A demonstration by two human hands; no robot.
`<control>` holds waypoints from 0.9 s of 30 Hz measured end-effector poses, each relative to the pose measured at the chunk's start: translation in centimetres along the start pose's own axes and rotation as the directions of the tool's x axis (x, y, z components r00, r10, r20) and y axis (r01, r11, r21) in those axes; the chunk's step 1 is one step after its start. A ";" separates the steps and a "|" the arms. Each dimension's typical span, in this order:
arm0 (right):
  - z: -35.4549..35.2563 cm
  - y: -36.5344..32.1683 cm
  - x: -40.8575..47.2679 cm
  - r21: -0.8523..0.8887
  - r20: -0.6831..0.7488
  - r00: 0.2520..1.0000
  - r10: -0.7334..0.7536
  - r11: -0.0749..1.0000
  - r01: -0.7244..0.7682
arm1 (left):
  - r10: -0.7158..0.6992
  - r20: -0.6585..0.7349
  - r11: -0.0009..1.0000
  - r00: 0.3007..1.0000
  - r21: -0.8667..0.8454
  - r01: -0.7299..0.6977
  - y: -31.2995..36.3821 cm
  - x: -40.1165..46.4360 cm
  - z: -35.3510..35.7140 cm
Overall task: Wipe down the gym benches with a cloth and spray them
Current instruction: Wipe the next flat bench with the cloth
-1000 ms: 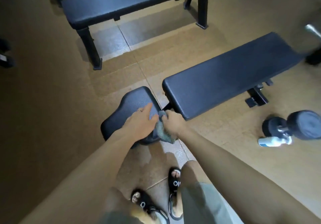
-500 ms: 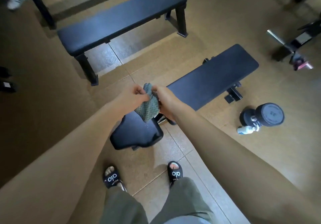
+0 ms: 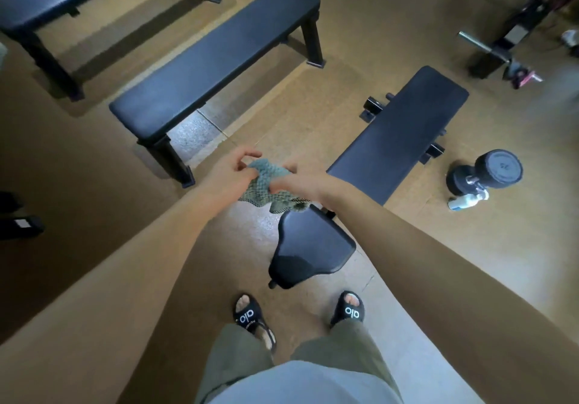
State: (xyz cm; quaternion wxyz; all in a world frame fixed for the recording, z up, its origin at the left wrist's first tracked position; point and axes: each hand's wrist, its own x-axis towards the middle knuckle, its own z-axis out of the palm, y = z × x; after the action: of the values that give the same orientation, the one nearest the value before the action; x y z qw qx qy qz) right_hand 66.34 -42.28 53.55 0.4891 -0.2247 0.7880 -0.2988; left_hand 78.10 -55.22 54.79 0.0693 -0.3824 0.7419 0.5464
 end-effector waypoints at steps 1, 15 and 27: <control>0.6 -0.7 0.3 -0.039 -0.013 1.000 -0.006 0.999 0.006 | 0.015 0.019 0.999 1.000 0.039 -0.015 -0.1 0.1 -1.3; 3.6 -6.0 5.9 -0.117 0.025 0.981 -0.193 0.974 0.195 | 0.194 0.242 0.720 0.951 0.623 -0.305 -1.3 4.6 -9.7; 1.7 -19.3 21.0 -0.132 0.017 0.999 -0.049 0.990 0.051 | 0.291 0.368 0.488 0.883 0.737 -0.468 -0.1 20.5 -24.4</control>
State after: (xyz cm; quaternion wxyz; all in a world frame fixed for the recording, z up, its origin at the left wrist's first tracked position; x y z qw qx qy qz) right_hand 60.23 -70.21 52.94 0.4708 -0.2784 0.7968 -0.2568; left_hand 71.53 -86.42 53.64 0.1843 -0.0789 0.9624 0.1833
